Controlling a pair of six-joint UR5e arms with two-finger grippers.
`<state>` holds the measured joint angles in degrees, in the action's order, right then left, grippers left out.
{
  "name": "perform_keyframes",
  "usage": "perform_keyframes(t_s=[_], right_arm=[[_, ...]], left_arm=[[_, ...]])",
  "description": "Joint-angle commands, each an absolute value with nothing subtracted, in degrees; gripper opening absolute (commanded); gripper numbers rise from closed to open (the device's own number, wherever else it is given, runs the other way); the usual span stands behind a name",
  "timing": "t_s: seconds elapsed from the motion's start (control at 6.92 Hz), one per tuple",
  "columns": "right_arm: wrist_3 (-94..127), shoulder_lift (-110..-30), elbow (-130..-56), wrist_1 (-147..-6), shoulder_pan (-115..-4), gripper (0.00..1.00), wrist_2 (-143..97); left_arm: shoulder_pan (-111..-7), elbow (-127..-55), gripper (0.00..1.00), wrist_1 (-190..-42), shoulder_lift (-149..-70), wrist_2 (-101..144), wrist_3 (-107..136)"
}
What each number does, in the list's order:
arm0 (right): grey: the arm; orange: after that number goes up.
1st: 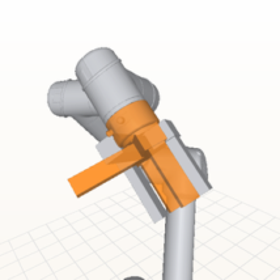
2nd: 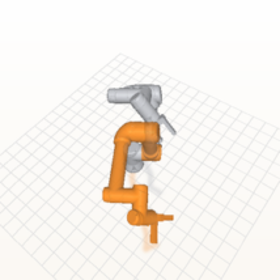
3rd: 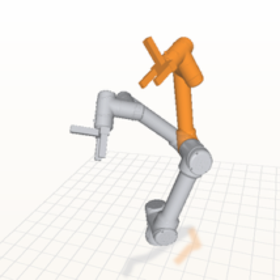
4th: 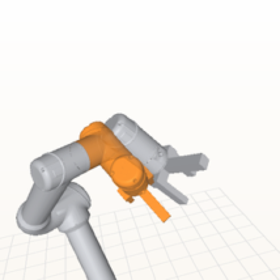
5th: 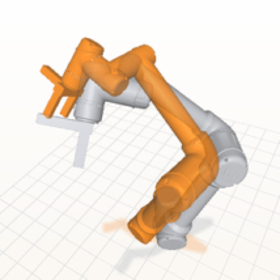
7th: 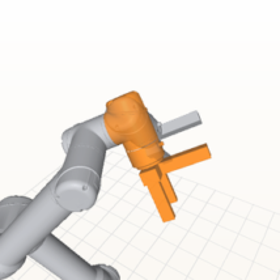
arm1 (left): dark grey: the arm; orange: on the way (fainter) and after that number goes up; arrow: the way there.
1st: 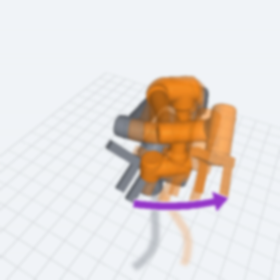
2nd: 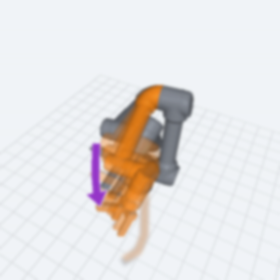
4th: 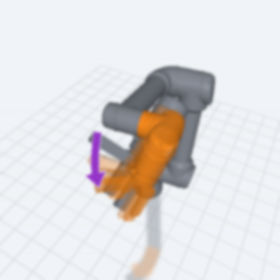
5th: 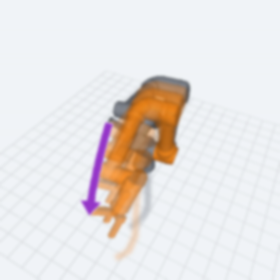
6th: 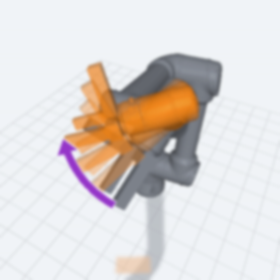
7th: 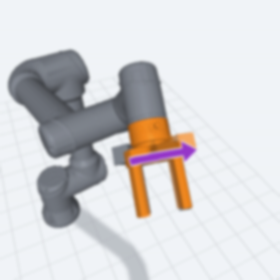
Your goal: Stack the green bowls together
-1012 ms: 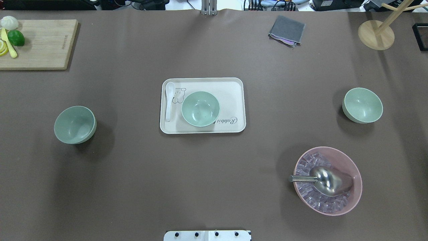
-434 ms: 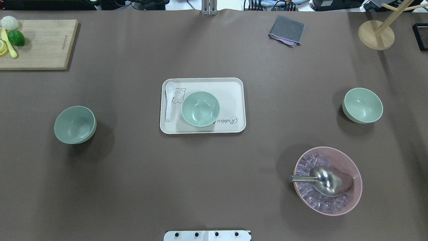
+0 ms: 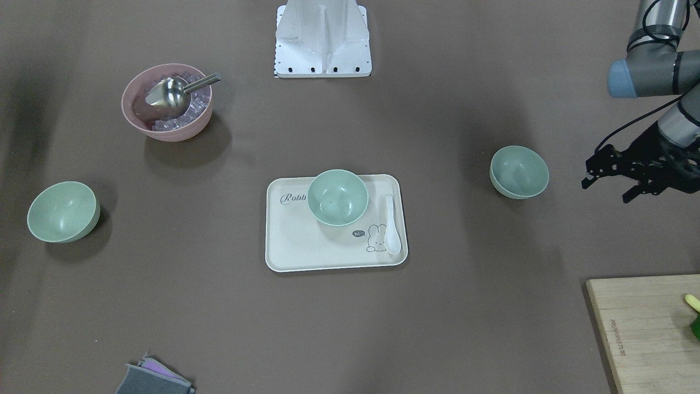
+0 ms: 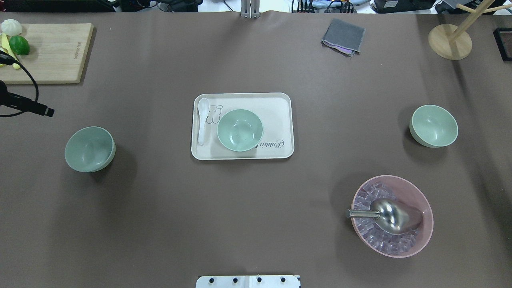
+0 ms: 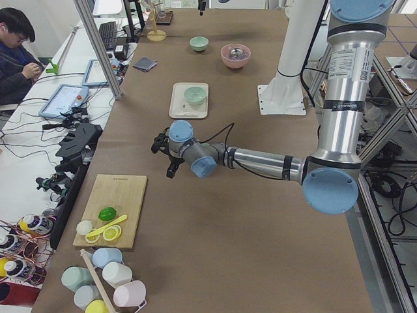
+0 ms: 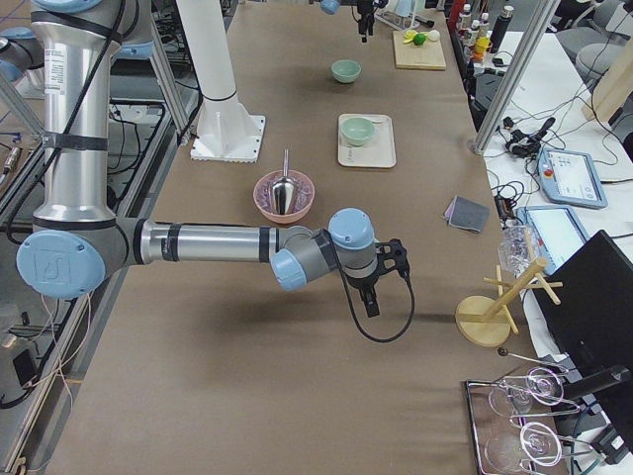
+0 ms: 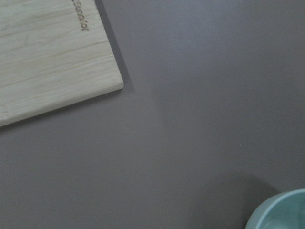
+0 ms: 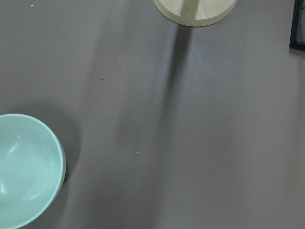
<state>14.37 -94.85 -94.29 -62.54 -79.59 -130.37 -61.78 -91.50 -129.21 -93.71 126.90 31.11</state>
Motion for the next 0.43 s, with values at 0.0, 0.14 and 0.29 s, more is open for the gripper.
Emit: perform_keyframes(t_s=[0.0, 0.14, 0.29], right_arm=[[18.10, -94.83, -94.57, -62.58, -76.91, 1.00, -127.62], [18.11, -94.92, -94.57, -62.58, -76.82, 1.00, -127.62], [18.11, -94.92, -94.57, -62.49, -76.90, 1.00, -127.53]], left_arm=[[-55.73, -92.72, 0.97, -129.20, -93.87, 121.29, 36.91], [-55.03, -92.99, 0.89, -129.29, -93.69, 121.38, 36.91], [-54.15, -93.25, 0.79, -129.46, -93.52, 121.46, 36.83]])
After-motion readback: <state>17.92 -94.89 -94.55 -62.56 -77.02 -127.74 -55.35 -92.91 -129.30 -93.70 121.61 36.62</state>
